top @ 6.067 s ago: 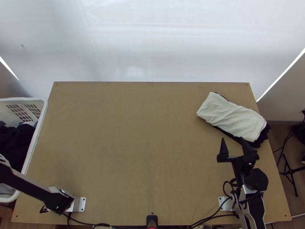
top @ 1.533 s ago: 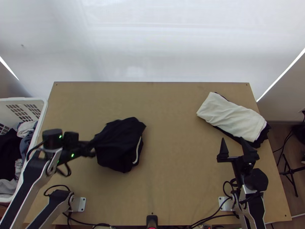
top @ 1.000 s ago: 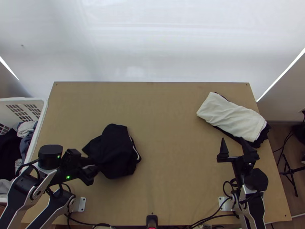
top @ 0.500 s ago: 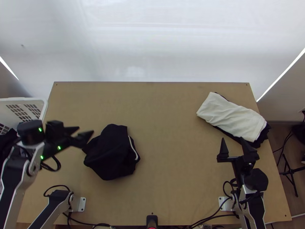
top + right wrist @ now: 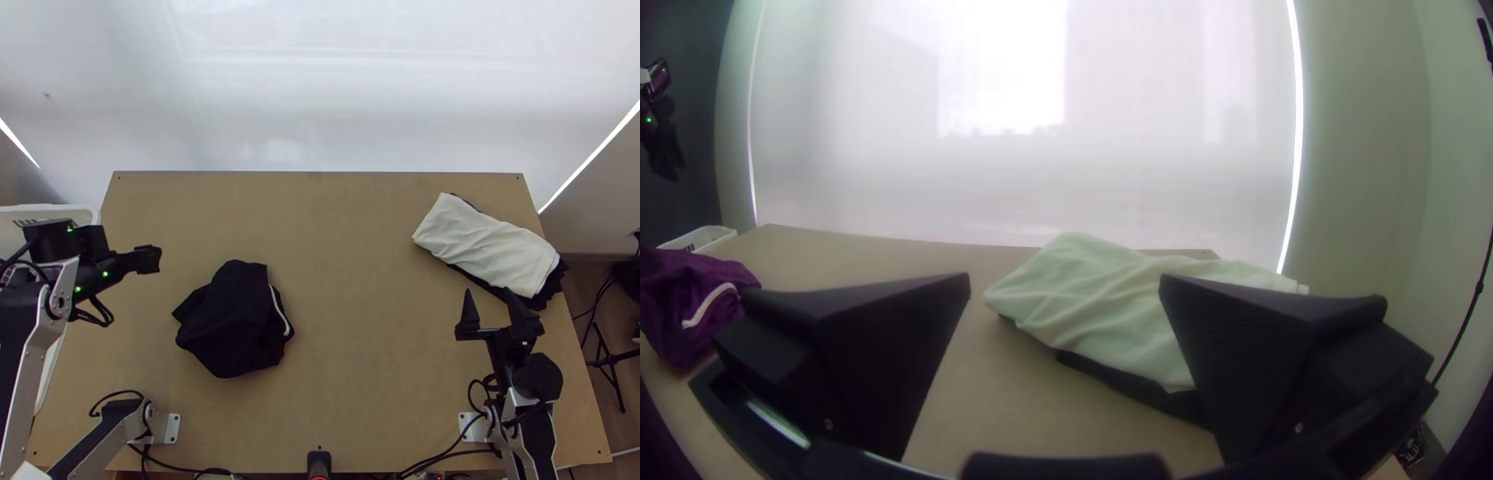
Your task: Fold the t-shirt
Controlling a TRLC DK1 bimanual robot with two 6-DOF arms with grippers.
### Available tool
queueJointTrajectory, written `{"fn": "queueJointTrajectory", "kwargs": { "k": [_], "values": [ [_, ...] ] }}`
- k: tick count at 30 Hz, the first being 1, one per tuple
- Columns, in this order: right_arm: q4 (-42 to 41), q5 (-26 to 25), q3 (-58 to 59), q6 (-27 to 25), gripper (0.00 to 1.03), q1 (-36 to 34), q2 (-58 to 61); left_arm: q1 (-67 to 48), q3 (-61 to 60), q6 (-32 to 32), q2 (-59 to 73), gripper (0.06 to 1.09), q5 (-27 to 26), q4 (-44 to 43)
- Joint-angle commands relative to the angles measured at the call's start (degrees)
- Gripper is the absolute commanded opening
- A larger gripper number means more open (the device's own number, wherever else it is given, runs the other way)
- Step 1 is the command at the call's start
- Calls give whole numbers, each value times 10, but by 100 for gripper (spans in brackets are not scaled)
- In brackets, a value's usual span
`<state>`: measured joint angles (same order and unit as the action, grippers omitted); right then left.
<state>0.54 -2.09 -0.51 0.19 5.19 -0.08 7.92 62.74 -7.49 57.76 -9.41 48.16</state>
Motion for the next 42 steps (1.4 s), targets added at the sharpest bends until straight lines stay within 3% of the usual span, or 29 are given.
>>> {"fn": "queueJointTrajectory", "kwargs": {
  "k": [1, 16, 19, 25, 31, 34, 37, 42],
  "values": [
    [0, 0, 0, 0, 99, 0, 0, 9, 16, -23, 32, 105, 40, 39],
    [-2, 0, -1, 26, 99, 18, -1, 0, 2, -13, 88, 105, 57, 39],
    [43, 6, -34, 17, 99, 24, 22, 1, -2, -13, 90, 105, 57, 33],
    [67, 10, -215, -11, 99, 74, 331, 0, -21, -13, 92, 105, 56, 18],
    [257, 56, -524, -12, 99, 141, 631, -6, -36, -25, 105, 105, 56, -17],
    [331, 60, -666, -11, 99, 206, 736, -9, -38, -28, 112, 105, 56, -27],
    [418, 61, -798, -70, 99, 272, 821, -9, -38, -28, 119, 105, 56, -36],
    [478, 65, -931, -55, 99, 355, 939, -9, -48, -25, 119, 105, 57, -49]
  ]
}}
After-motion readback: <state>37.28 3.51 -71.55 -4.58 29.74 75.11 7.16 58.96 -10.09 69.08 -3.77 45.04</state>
